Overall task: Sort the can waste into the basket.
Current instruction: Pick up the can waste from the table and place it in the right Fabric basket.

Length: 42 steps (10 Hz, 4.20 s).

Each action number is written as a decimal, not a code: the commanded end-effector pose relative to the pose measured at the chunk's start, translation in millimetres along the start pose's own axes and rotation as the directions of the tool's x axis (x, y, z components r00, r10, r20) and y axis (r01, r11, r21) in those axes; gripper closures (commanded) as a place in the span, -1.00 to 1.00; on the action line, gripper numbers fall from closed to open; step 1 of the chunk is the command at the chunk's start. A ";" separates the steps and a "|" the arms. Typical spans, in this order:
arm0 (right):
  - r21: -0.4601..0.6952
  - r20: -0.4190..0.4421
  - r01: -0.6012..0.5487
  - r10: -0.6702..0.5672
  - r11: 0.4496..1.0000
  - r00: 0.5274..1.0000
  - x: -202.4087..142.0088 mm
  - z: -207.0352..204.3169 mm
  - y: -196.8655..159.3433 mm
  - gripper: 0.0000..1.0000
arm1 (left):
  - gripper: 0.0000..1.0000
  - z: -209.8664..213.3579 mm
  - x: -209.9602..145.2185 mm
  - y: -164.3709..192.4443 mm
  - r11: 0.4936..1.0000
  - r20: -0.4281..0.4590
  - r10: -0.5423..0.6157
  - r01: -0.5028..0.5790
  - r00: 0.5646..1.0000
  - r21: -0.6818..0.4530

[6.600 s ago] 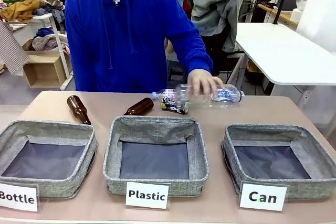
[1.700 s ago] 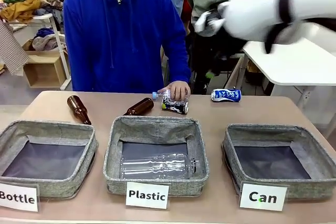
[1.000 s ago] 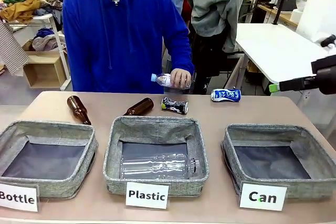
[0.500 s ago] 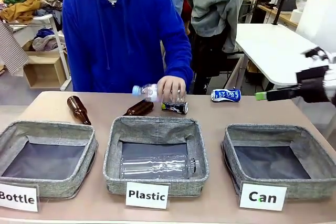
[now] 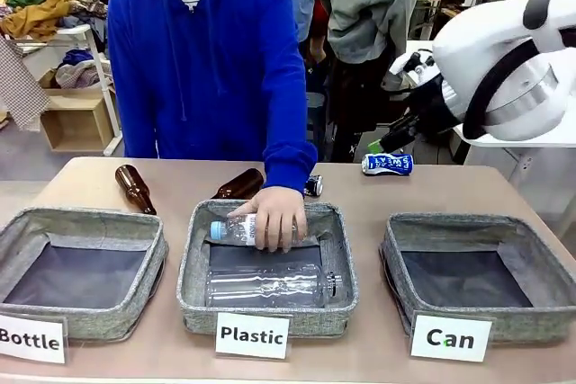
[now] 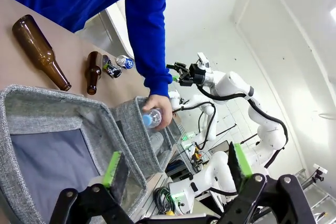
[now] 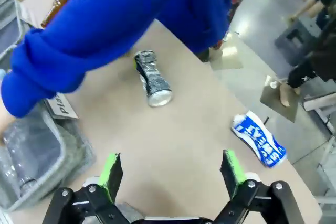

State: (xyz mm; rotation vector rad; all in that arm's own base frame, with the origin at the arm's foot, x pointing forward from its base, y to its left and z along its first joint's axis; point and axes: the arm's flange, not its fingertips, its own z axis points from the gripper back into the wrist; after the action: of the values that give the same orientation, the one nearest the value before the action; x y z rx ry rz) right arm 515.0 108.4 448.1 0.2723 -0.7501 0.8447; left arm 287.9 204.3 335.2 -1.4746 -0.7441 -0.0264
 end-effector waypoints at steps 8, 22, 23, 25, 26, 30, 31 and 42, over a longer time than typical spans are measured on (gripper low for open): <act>-0.017 0.189 0.223 -0.216 0.975 0.958 -161.0 95.6 -3.2 -1.00 | -1.00 -2.1 0.9 -1.6 0.999 0.016 -0.027 0.027 1.000 -0.017; 0.003 -0.428 -0.436 0.395 0.900 0.813 170.1 -121.9 57.0 -1.00 | -1.00 -2.1 0.9 -1.6 0.999 0.016 -0.027 0.027 1.000 -0.017; 0.009 -0.431 -0.438 0.399 0.899 0.809 171.6 -130.2 57.4 -1.00 | -1.00 -2.1 0.9 -1.6 0.999 0.016 -0.027 0.027 1.000 -0.017; 0.027 -0.421 -0.438 0.408 0.898 0.810 170.9 -138.4 56.4 -1.00 | -1.00 -2.1 0.9 -1.6 0.999 0.016 -0.027 0.027 1.000 -0.017; 0.035 -0.421 -0.440 0.413 0.897 0.808 169.2 -141.4 55.7 -1.00 | -1.00 -2.1 0.9 -1.6 0.999 0.016 -0.027 0.027 1.000 -0.017; 0.088 -0.414 -0.444 0.438 0.892 0.798 162.7 -165.4 46.1 -1.00 | -1.00 -2.1 0.9 -1.6 0.999 0.016 -0.027 0.027 1.000 -0.017; 0.098 -0.419 -0.434 0.433 0.895 0.798 160.3 -175.1 42.0 -1.00 | -1.00 -2.1 0.9 -1.6 0.999 0.016 -0.027 0.027 1.000 -0.017; 0.224 -0.351 -0.396 0.452 0.891 0.820 132.3 -206.7 17.1 -1.00 | -1.00 -2.1 0.9 -1.6 0.999 0.016 -0.027 0.027 1.000 -0.017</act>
State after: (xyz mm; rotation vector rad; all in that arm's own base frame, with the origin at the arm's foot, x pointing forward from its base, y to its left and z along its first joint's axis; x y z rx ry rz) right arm 646.3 293.7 377.6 0.0503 -0.3793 1.3074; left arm 287.6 204.5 335.2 -1.4749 -0.7453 -0.0258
